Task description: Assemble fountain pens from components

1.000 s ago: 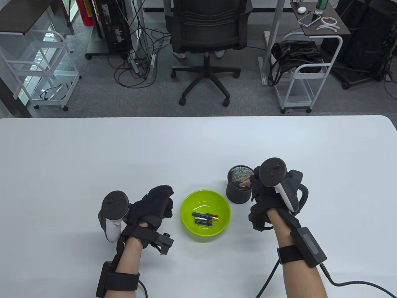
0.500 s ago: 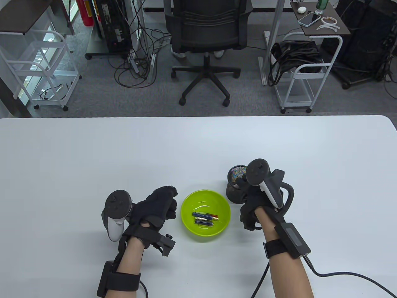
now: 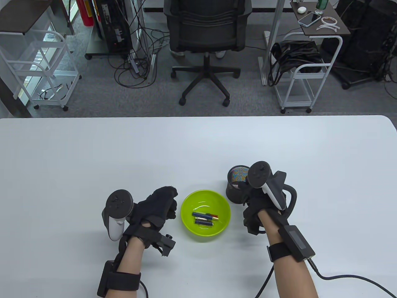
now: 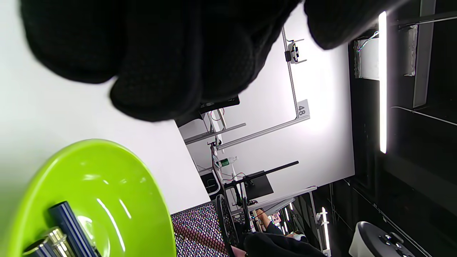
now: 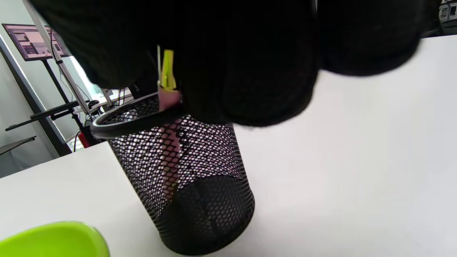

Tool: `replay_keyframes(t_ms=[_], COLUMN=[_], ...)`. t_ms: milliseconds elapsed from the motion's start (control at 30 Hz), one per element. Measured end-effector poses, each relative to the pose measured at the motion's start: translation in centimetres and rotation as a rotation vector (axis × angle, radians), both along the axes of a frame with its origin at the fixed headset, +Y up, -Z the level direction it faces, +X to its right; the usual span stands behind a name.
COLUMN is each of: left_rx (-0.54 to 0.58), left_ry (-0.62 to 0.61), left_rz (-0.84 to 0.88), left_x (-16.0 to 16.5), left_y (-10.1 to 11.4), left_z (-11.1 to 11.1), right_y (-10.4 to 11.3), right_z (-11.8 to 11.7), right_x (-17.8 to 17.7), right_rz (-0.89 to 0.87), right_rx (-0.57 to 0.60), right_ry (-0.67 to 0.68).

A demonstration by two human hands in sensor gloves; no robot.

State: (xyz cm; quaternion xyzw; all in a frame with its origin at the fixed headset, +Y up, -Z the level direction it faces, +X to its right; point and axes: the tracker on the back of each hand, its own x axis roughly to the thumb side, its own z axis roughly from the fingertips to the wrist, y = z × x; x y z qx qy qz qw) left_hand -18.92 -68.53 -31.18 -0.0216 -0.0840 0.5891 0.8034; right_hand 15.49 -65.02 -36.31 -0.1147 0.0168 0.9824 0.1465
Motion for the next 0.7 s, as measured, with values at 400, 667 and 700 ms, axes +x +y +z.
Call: replay_keyframes(t_ms=[400, 667, 700], left_rx=[-0.019, -0.021, -0.017], left_ry=[0.014, 0.025, 0.024], left_rz=[-0.070, -0.165, -0.181], left_x=[0.1, 0.5, 0.6], left_y=[-0.3, -0.4, -0.4], left_z=[-0.1, -0.1, 0.0], right_y=[5.1, 1.5, 0.4], right_z=[4.6, 6.6, 6.6], right_x=[-1.2, -4.1, -4.3], right_rz=[0.093, -0.096, -0.085], right_rx=[0.200, 0.137, 0.107], right_ry=[0.103, 0.264, 0.275])
